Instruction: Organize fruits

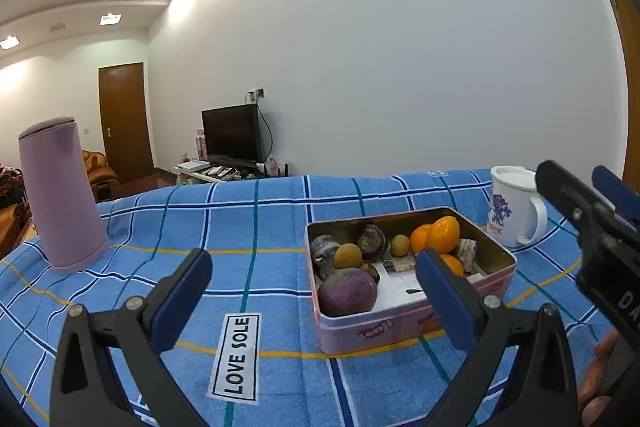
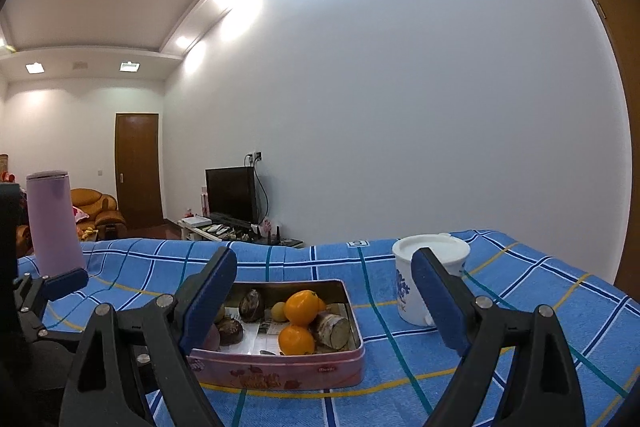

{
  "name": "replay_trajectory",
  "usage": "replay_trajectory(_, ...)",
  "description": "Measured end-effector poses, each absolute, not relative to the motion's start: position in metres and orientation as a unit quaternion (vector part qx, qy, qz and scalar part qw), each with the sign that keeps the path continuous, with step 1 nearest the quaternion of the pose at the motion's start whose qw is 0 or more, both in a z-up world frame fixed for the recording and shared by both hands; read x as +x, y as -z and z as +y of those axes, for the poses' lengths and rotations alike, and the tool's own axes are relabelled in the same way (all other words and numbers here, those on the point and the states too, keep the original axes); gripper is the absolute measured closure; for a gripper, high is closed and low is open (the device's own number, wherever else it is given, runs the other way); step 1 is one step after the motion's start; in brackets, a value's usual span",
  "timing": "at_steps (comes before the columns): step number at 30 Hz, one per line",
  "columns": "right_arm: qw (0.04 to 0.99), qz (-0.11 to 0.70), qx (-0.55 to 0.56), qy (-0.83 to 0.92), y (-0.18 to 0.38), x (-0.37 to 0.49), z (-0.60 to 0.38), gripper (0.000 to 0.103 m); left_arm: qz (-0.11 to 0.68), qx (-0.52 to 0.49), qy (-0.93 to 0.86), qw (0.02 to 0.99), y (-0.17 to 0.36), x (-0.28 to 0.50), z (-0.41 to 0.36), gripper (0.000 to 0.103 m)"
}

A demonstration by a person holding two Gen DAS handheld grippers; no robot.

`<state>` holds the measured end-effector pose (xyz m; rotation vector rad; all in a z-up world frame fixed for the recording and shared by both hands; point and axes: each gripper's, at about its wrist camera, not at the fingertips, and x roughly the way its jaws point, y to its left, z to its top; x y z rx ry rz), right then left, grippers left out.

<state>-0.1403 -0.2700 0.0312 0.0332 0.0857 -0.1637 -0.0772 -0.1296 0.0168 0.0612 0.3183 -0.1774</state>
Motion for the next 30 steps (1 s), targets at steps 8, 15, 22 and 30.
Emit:
replay_trajectory(8, 0.996, 0.044, 0.015, 0.081, -0.0294, -0.1398, -0.27, 0.013, 0.16, 0.03, 0.083, 0.983, -0.0171, -0.0776, -0.1279, 0.0)
replay_trajectory(15, 0.996, 0.045, 0.013, 0.082, -0.0296, -0.1398, -0.2692, 0.013, 0.162, 0.033, 0.078, 0.983, -0.0172, -0.0766, -0.1292, 0.0)
replay_trajectory(22, 0.995, 0.045, 0.013, 0.083, -0.0299, -0.1397, -0.2692, 0.013, 0.166, 0.033, 0.08, 0.982, -0.0167, -0.0755, -0.1299, 0.0)
replay_trajectory(30, 0.995, 0.045, 0.012, 0.083, -0.0299, -0.1401, -0.2694, 0.013, 0.171, 0.03, 0.074, 0.982, -0.015, -0.073, -0.1285, 0.0)
